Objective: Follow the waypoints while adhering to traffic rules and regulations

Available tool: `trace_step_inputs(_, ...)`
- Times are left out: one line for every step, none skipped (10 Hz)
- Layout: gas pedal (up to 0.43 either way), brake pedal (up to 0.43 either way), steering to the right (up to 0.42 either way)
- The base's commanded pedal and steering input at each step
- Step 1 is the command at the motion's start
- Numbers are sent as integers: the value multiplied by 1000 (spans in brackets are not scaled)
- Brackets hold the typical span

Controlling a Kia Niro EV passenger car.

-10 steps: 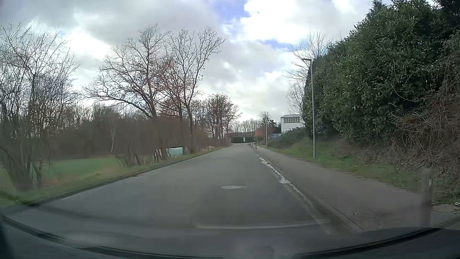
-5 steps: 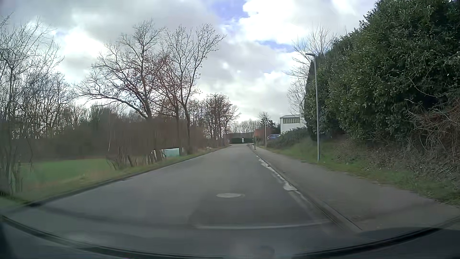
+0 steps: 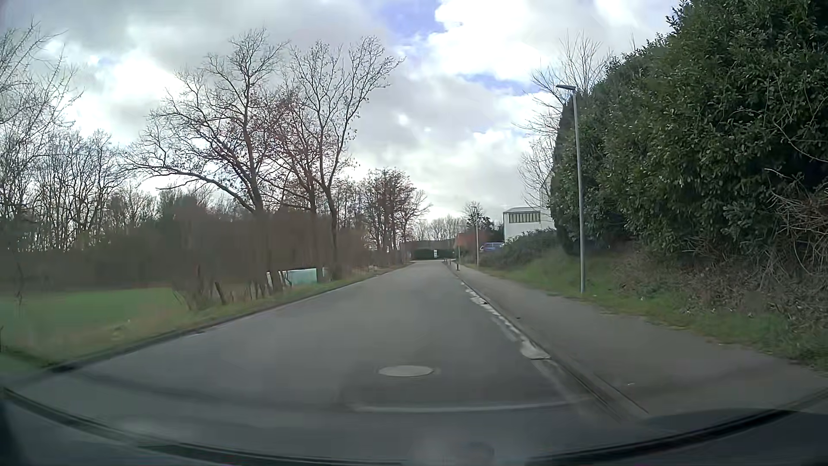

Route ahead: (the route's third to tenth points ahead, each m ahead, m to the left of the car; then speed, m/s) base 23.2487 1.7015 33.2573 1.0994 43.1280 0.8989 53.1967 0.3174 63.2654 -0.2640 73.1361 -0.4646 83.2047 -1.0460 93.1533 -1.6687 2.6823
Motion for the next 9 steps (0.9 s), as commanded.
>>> trace_step_inputs(98, 0, 4)
trace_step_inputs(87, 0, 3)
trace_step_inputs(87, 0, 0)
trace_step_inputs(87, 0, -1)
trace_step_inputs(87, 0, -3)
trace_step_inputs(87, 0, -3)
trace_step_inputs(79, 0, -3)
trace_step_inputs(79, 0, -2)
trace_step_inputs(67, 0, -1)
